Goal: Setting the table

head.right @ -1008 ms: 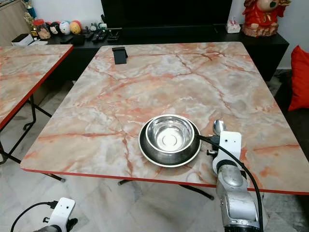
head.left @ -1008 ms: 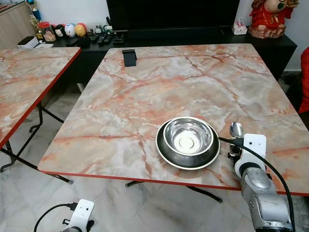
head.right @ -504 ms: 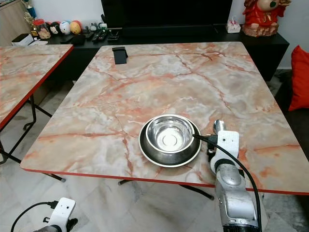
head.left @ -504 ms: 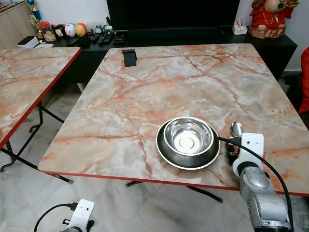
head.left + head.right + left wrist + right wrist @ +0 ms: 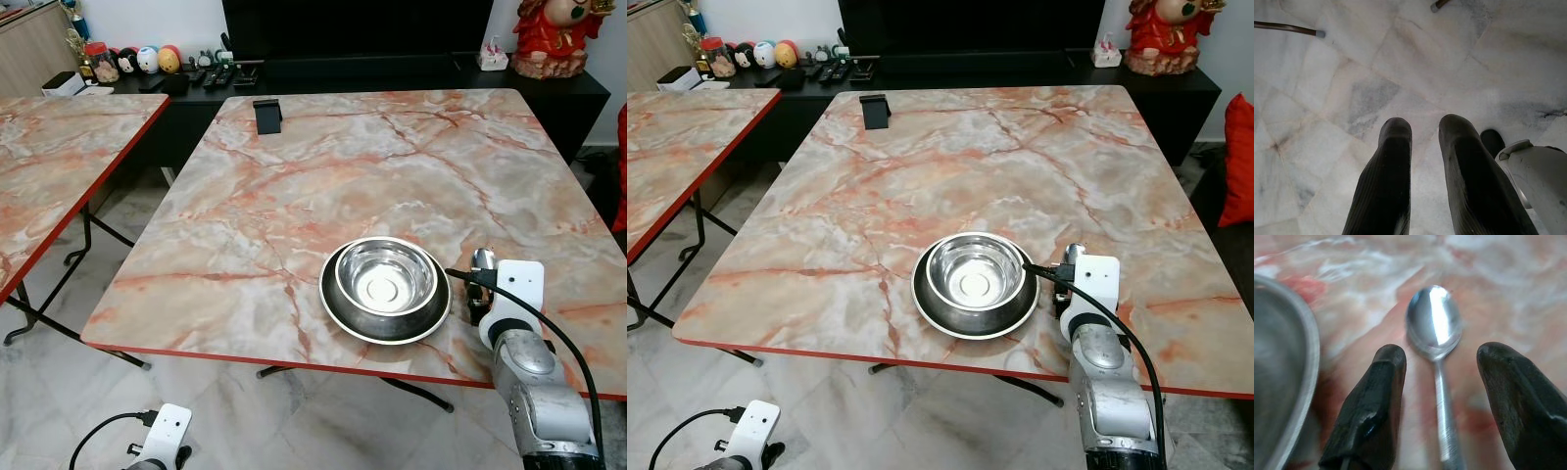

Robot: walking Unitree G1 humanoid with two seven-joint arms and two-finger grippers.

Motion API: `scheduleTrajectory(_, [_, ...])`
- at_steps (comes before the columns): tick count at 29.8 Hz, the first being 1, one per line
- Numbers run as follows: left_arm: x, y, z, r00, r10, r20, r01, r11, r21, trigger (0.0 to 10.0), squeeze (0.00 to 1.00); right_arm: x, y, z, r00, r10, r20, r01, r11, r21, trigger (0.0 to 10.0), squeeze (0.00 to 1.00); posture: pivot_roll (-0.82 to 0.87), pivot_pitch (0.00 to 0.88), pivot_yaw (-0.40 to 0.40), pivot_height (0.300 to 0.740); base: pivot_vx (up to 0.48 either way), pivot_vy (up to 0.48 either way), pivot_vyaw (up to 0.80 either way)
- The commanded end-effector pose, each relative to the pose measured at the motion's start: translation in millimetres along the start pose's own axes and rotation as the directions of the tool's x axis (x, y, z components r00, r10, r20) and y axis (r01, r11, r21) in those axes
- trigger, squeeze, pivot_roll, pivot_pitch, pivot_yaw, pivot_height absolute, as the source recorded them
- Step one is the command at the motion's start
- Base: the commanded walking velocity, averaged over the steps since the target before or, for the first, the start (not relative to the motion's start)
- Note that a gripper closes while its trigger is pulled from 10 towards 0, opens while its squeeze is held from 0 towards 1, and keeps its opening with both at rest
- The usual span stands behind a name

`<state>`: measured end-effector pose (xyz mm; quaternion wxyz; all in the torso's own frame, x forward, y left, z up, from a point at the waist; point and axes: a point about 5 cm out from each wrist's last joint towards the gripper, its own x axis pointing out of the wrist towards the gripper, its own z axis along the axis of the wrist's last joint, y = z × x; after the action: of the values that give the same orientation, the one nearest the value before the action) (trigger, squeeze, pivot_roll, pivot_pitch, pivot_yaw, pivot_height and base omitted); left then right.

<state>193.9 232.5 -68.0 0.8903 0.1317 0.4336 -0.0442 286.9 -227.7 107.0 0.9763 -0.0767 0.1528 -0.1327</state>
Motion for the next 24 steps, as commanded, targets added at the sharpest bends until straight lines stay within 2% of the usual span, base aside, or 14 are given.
scheduleTrajectory(1, [-1.3, 2.7, -5.1, 1.000, 0.002, -0.025, -0.002, 1.000, 0.016, 10.0, 0.00, -1.4, -2.2, 23.0, 0.992, -0.018, 0.123, 0.019, 1.000, -0.004, 10.0, 0.00, -0.04, 0.000, 0.089, 0.724, 0.000, 0.000, 0.00])
scheduleTrajectory(3, [-1.0, 2.1, -4.3, 1.000, 0.002, -0.023, -0.002, 1.000, 0.016, 10.0, 0.00, -2.7, -2.7, 37.1, 0.977, -0.017, 0.212, 0.010, 0.999, 0.037, 10.0, 0.00, -0.04, 0.000, 0.089, 0.724, 0.000, 0.000, 0.00])
scheduleTrajectory(8, [-0.4, -0.5, -3.4, 1.000, 0.001, -0.020, -0.001, 1.000, 0.014, 10.0, 0.00, -7.6, -3.2, 59.3, 0.936, -0.009, 0.352, -0.011, 0.998, 0.054, 10.0, 0.00, -0.04, 0.000, 0.091, 0.724, 0.000, 0.000, 0.00])
scheduleTrajectory(9, [0.0, -2.2, -3.2, 1.000, 0.000, -0.020, 0.000, 1.000, 0.015, 10.0, 0.00, -11.3, -6.5, 71.6, 0.905, -0.027, 0.425, -0.007, 0.997, 0.080, 10.0, 0.00, -0.04, 0.000, 0.092, 0.724, 0.000, 0.000, 0.00])
scheduleTrajectory(11, [0.2, -3.2, -3.0, 1.000, 0.000, -0.020, 0.000, 1.000, 0.015, 10.0, 0.00, -14.5, -10.2, 81.4, 0.876, -0.049, 0.480, 0.000, 0.995, 0.103, 10.0, 0.00, -0.04, 0.000, 0.092, 0.724, 0.000, 0.000, 0.00])
scheduleTrajectory(12, [0.3, -3.7, -2.4, 1.000, 0.001, -0.017, 0.000, 1.000, 0.017, 10.0, 0.00, -18.3, -15.5, 92.4, 0.842, -0.073, 0.534, 0.006, 0.992, 0.127, 10.0, 0.00, -0.04, 0.000, 0.092, 0.724, 0.000, 0.000, 0.00])
scheduleTrajectory(15, [0.4, -3.7, -1.9, 1.000, 0.002, -0.014, -0.002, 1.000, 0.018, 10.0, 0.00, -21.7, -21.1, 102.6, 0.803, -0.088, 0.589, 0.013, 0.991, 0.131, 10.0, 0.00, -0.04, 0.000, 0.088, 0.724, 0.000, 0.000, 0.00])
scheduleTrajectory(16, [0.4, -3.3, -1.9, 1.000, 0.004, -0.013, -0.004, 1.000, 0.018, 10.0, 0.00, -24.6, -25.7, 110.0, 0.772, -0.094, 0.628, 0.014, 0.991, 0.132, 10.0, 0.00, -0.04, 0.000, 0.087, 0.724, 0.000, 0.000, 0.00])
scheduleTrajectory(17, [0.3, -3.1, -1.8, 1.000, 0.005, -0.013, -0.005, 1.000, 0.018, 10.0, 0.00, -25.8, -27.8, 113.1, 0.759, -0.097, 0.643, 0.016, 0.991, 0.130, 10.0, 0.00, -0.04, 0.000, 0.087, 0.724, 0.000, 0.000, 0.00])
scheduleTrajectory(20, [0.0, -1.0, -1.8, 1.000, 0.008, -0.012, -0.008, 1.000, 0.017, 10.0, 0.00, -28.3, -34.4, 121.4, 0.732, -0.113, 0.672, 0.027, 0.990, 0.136, 10.0, 0.00, -0.04, 0.000, 0.086, 0.724, 0.000, 0.000, 0.00])
scheduleTrajectory(24, [-1.0, 4.2, -2.5, 1.000, 0.021, -0.006, -0.021, 1.000, 0.000, 10.0, 0.00, -32.6, -35.6, 127.5, 0.696, -0.098, 0.711, 0.021, 0.993, 0.116, 10.0, 0.00, -0.04, 0.000, 0.086, 0.724, 0.000, 0.000, 0.00])
